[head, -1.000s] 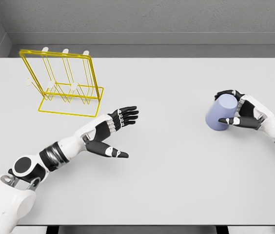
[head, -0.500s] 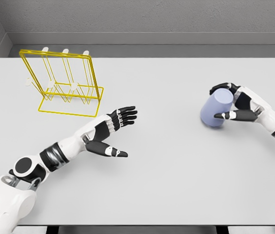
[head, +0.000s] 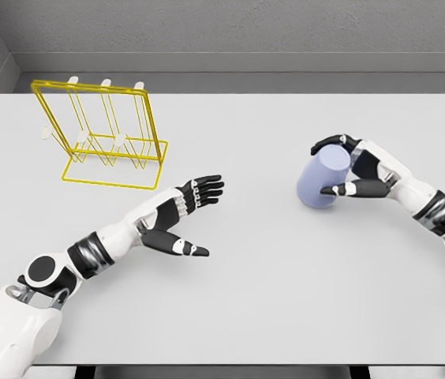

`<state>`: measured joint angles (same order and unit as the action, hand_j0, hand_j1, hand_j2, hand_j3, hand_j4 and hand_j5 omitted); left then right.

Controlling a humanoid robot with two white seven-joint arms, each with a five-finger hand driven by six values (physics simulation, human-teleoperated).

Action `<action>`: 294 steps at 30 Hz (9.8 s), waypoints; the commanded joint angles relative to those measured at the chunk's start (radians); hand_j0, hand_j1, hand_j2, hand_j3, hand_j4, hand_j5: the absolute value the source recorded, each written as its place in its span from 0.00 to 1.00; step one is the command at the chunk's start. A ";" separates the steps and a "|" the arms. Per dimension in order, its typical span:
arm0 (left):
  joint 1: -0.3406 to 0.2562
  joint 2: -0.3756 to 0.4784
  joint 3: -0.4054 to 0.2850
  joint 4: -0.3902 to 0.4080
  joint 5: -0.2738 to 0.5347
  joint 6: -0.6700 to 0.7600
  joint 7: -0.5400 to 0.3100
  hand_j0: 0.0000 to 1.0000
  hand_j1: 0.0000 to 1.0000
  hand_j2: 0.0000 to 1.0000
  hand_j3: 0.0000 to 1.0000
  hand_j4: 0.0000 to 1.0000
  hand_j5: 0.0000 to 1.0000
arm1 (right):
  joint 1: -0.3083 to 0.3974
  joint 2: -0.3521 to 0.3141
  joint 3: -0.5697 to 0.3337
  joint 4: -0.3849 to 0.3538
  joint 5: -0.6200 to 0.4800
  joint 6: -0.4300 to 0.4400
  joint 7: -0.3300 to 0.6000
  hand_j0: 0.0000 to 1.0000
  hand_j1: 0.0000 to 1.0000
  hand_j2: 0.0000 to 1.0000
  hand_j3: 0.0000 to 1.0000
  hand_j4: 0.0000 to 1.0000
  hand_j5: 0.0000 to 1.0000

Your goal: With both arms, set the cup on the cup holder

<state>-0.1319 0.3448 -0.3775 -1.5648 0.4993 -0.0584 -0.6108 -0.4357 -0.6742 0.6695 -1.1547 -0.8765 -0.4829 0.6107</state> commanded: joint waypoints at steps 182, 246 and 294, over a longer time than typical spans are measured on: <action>0.046 -0.073 0.238 -0.169 -0.021 -0.112 0.000 0.47 0.47 0.47 0.47 0.47 0.47 | -0.227 -0.209 0.041 0.050 0.665 -0.128 -0.149 1.00 1.00 1.00 1.00 1.00 1.00; -0.198 0.102 0.327 0.035 0.148 -0.005 0.000 0.44 0.44 0.44 0.44 0.44 0.44 | -0.229 -0.188 0.045 0.047 0.672 -0.128 -0.147 1.00 1.00 1.00 1.00 1.00 1.00; 0.060 0.341 0.252 -0.195 0.257 -0.552 0.000 1.00 1.00 1.00 1.00 1.00 1.00 | -0.230 -0.185 0.045 0.047 0.672 -0.128 -0.149 1.00 1.00 1.00 1.00 1.00 1.00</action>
<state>-0.0721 0.6123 -0.0639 -1.7404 0.7398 -0.4388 -0.6109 -0.6657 -0.8575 0.7159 -1.1071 -0.1963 -0.6129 0.4617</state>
